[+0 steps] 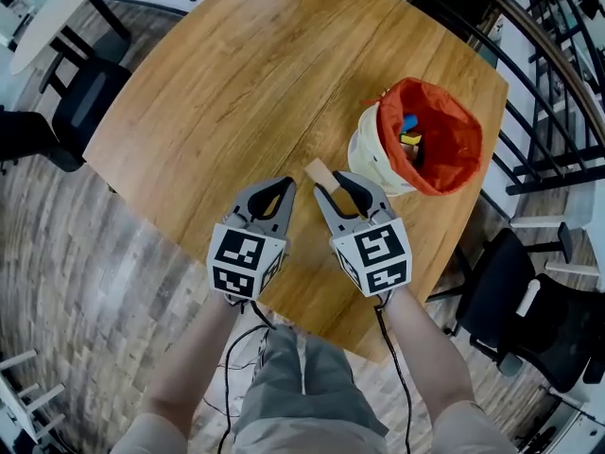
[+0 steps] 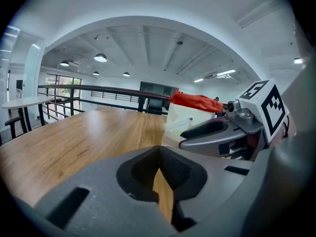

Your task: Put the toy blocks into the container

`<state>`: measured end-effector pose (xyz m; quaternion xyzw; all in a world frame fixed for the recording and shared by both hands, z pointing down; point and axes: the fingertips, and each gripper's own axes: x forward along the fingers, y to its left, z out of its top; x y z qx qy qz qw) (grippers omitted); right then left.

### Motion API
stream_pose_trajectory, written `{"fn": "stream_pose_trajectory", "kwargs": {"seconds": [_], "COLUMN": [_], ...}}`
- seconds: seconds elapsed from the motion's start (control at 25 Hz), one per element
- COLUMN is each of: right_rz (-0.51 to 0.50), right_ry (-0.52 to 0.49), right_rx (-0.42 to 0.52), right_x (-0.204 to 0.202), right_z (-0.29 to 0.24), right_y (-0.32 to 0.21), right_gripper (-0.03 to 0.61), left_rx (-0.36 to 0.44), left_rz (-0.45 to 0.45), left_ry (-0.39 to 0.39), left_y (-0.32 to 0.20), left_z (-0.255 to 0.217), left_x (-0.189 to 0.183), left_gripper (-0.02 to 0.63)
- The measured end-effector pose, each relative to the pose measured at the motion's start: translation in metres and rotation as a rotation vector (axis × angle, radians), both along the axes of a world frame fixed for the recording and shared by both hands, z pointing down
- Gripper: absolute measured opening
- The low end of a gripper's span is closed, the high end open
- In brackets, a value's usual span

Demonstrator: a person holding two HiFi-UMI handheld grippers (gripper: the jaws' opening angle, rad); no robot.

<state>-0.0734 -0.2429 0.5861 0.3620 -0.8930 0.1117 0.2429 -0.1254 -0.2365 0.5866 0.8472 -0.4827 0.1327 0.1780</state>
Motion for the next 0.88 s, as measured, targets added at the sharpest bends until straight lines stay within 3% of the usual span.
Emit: {"fn": "stream_pose_trajectory", "kwargs": {"seconds": [0.28, 0.88], "right_rz": [0.000, 0.013], "right_ry": [-0.075, -0.142], "right_rx": [0.142, 0.461], "right_x": [0.002, 0.043], "right_z": [-0.111, -0.327], "right_y": [0.023, 0.136], "right_gripper": [0.144, 0.144], "left_rx": [0.105, 0.475], "left_rz": [-0.010, 0.020], "left_ry": [0.025, 0.038], "left_y": [0.016, 0.113], "left_z": [-0.090, -0.310], "left_x": [-0.003, 0.015], "left_gripper": [0.011, 0.011]}}
